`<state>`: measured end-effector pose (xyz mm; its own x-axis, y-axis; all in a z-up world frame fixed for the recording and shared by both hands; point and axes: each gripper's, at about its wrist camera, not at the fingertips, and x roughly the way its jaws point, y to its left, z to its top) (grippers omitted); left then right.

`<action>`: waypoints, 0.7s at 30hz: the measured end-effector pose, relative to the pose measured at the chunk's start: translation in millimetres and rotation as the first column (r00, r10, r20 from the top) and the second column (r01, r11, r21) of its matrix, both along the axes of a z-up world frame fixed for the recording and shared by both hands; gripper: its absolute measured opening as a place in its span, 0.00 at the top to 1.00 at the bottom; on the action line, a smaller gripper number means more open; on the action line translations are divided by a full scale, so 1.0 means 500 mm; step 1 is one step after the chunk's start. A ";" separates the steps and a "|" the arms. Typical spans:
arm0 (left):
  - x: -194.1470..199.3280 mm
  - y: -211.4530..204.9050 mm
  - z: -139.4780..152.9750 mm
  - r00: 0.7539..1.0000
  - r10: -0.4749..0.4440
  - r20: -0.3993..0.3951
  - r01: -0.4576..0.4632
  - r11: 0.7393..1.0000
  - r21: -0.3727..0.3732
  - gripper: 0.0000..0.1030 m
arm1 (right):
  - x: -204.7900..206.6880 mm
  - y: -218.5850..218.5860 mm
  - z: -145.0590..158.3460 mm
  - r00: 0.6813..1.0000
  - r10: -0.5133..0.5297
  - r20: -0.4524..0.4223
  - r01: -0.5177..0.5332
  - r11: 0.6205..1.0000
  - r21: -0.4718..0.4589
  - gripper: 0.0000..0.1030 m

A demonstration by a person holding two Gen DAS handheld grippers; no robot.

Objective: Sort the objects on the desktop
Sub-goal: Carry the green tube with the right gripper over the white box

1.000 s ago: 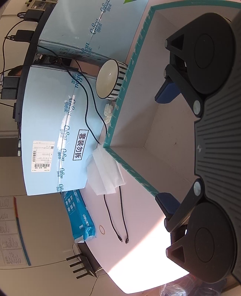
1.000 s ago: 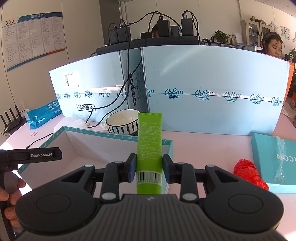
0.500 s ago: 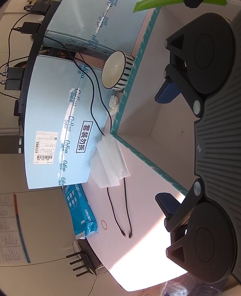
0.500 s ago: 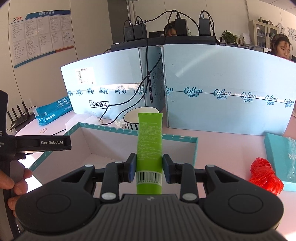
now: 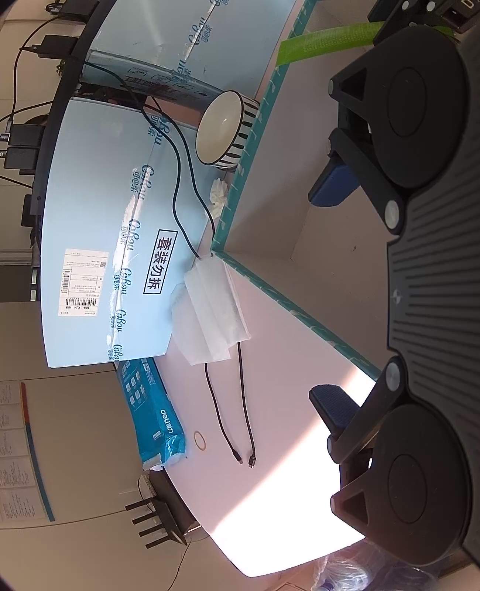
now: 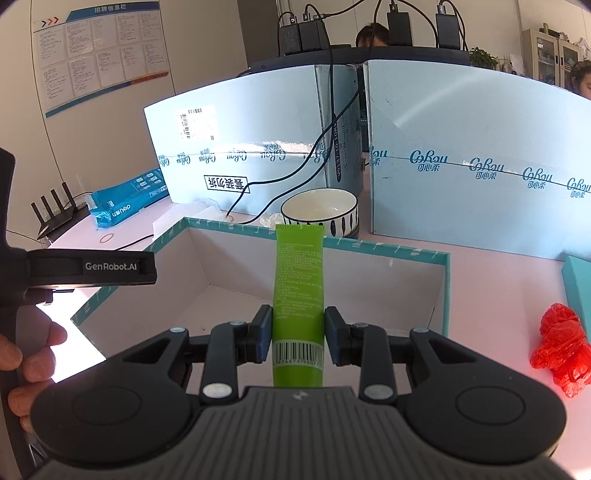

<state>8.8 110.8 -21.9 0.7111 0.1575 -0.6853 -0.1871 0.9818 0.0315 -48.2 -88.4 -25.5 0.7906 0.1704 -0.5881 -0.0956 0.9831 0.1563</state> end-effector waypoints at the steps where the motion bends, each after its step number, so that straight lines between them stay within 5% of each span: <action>1: -0.001 0.001 -0.001 1.000 0.002 0.000 -0.002 1.000 -0.002 0.00 | 0.002 0.000 -0.003 1.000 0.002 -0.007 -0.002 1.000 0.004 0.68; 21: 0.010 0.006 -0.023 0.999 -0.001 -0.037 0.001 1.000 -0.009 0.00 | 0.045 0.005 -0.039 0.988 -0.015 -0.151 0.032 0.994 0.108 0.68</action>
